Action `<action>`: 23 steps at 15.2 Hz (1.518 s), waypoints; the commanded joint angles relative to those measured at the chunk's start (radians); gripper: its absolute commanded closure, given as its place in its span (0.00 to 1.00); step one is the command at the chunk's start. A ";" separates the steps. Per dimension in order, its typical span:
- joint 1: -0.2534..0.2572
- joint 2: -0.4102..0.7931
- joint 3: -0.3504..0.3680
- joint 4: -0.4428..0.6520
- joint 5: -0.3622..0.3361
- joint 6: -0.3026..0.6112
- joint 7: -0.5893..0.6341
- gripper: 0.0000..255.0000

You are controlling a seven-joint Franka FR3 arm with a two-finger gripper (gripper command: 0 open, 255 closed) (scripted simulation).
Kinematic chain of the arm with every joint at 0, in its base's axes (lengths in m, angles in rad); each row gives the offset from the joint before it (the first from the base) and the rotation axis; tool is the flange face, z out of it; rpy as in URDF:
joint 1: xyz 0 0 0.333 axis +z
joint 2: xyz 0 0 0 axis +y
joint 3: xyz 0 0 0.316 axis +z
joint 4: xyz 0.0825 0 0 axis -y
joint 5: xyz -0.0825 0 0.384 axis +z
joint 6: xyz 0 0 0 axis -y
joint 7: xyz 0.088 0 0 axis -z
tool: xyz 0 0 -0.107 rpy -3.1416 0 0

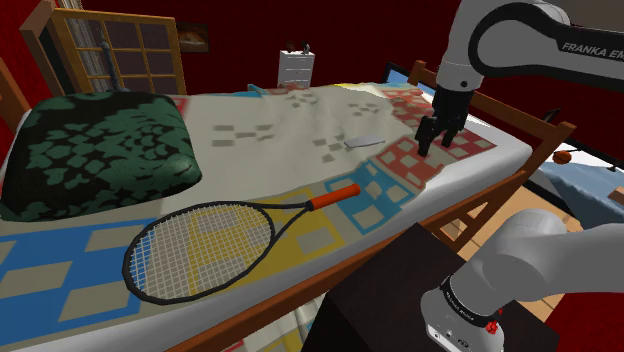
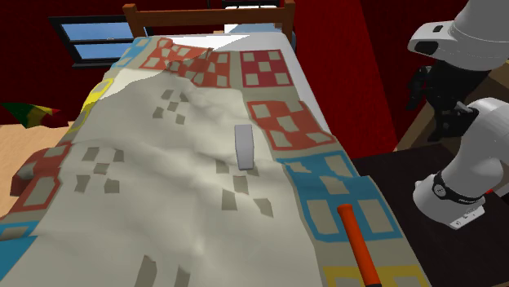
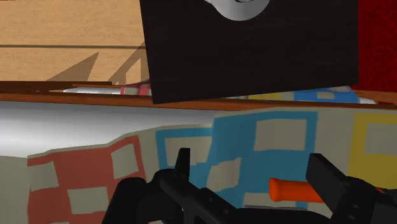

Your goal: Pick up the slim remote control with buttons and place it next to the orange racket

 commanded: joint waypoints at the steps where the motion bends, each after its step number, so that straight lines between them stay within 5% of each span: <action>1: 0.000 0.000 0.000 0.000 0.000 0.000 0.000 0.00; 12: -0.092 0.397 0.046 0.117 0.071 0.308 0.387 0.00; 23: -0.168 0.784 0.017 0.363 0.098 0.492 0.710 0.00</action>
